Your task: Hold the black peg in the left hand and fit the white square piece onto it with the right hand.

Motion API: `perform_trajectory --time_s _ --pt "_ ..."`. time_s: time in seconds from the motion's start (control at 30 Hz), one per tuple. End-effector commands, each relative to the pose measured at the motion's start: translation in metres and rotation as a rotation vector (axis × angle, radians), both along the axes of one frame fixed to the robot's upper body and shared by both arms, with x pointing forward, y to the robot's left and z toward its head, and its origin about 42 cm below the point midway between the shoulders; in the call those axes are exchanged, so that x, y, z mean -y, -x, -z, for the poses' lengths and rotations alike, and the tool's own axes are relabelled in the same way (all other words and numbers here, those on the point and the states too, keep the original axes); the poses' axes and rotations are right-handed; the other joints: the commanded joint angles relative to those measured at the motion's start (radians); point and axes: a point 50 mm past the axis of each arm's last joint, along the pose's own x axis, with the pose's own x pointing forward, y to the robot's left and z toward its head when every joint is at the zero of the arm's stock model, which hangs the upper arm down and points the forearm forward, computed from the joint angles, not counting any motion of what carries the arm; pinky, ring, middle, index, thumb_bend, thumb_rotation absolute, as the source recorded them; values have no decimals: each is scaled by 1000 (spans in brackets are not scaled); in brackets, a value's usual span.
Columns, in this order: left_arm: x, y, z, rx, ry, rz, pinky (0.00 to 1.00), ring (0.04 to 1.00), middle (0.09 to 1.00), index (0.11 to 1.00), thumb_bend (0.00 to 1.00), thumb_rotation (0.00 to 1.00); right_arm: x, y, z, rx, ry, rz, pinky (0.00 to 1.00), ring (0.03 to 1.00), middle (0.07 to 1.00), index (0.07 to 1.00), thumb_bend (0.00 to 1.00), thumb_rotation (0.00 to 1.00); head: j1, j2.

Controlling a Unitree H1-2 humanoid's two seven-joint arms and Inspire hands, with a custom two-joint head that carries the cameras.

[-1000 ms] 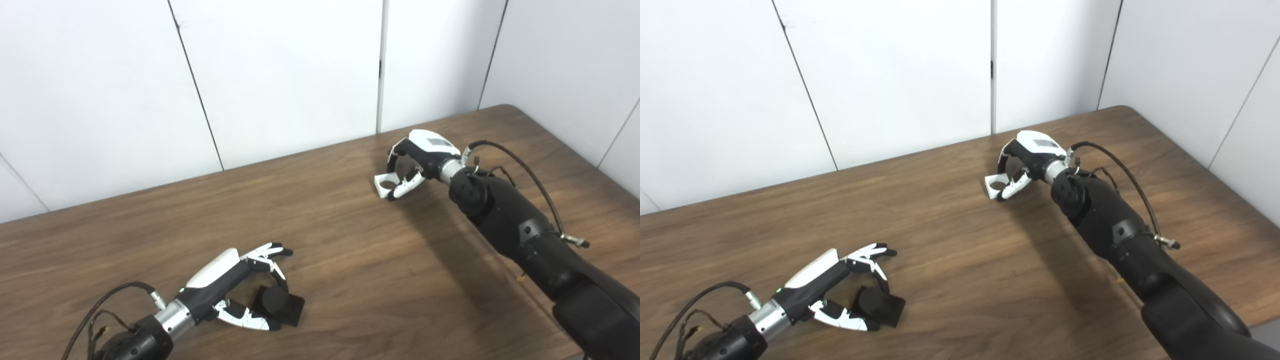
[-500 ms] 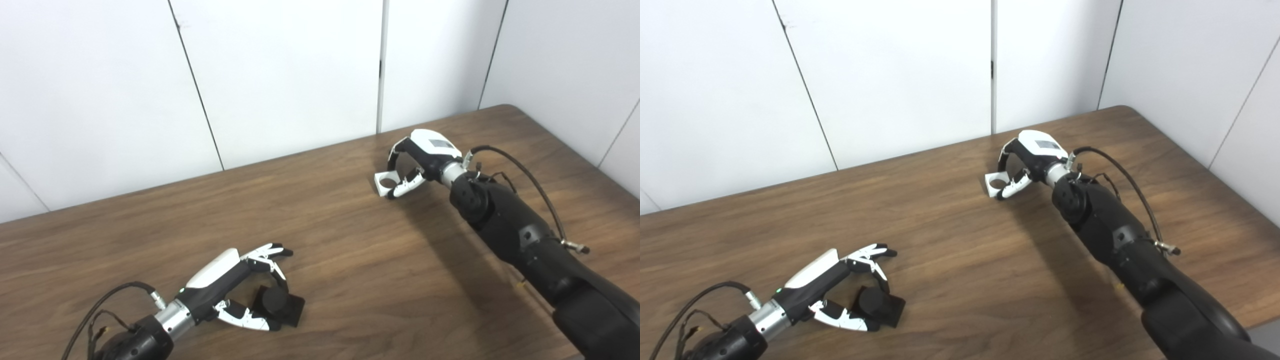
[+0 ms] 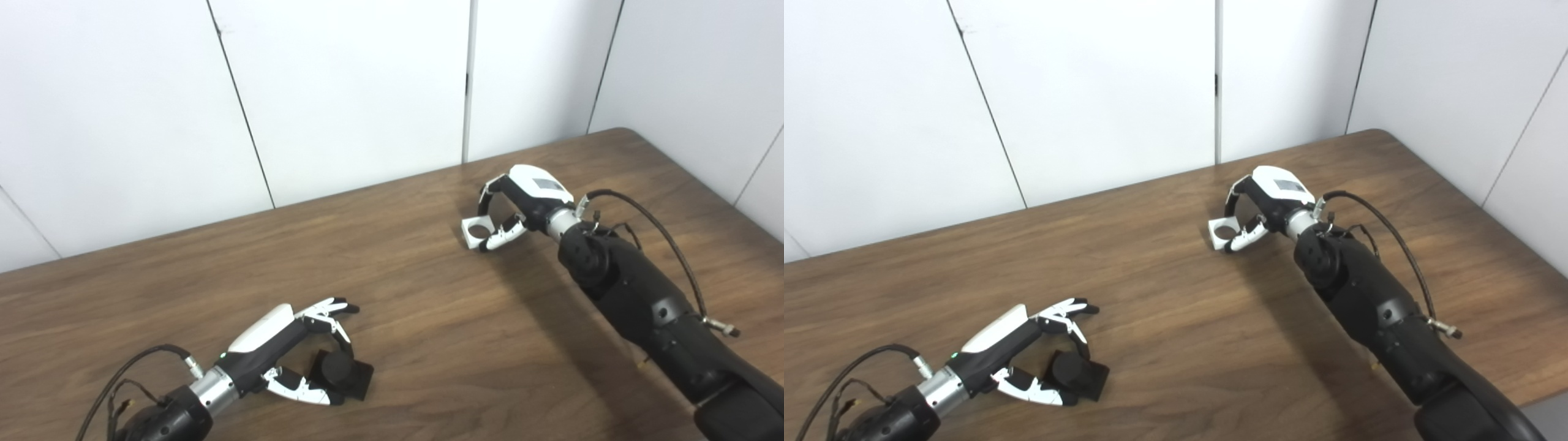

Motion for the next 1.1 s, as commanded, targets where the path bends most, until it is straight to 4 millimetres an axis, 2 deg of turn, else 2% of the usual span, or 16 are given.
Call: perform_trajectory --time_s 0.0,0.23,0.53,0.67,0.9,1.07 --pt "-8 8 24 -107 -125 15 915 977 920 490 519 78 8 0 -38 102 1 -21 861 903 800 482 520 134 8 2" --pt "-1 7 26 -134 -115 12 907 985 925 489 520 74 1 26 -57 144 -1 -123 798 891 805 482 520 135 109 17" --pt "8 8 25 -136 -112 9 922 984 922 489 520 77 -8 49 -74 188 -75 -208 787 890 810 480 522 136 176 37" --pt "11 9 26 -134 -114 9 935 985 923 489 520 78 -14 64 -78 203 -105 -235 790 898 814 481 522 135 205 32" --pt "17 8 27 -128 -120 11 939 982 922 489 519 80 -32 90 -84 211 -135 -307 799 903 818 481 521 134 251 40" --pt "20 7 26 -130 -120 8 935 981 918 488 520 76 -55 108 -87 200 -151 -370 788 899 815 481 522 136 271 47"
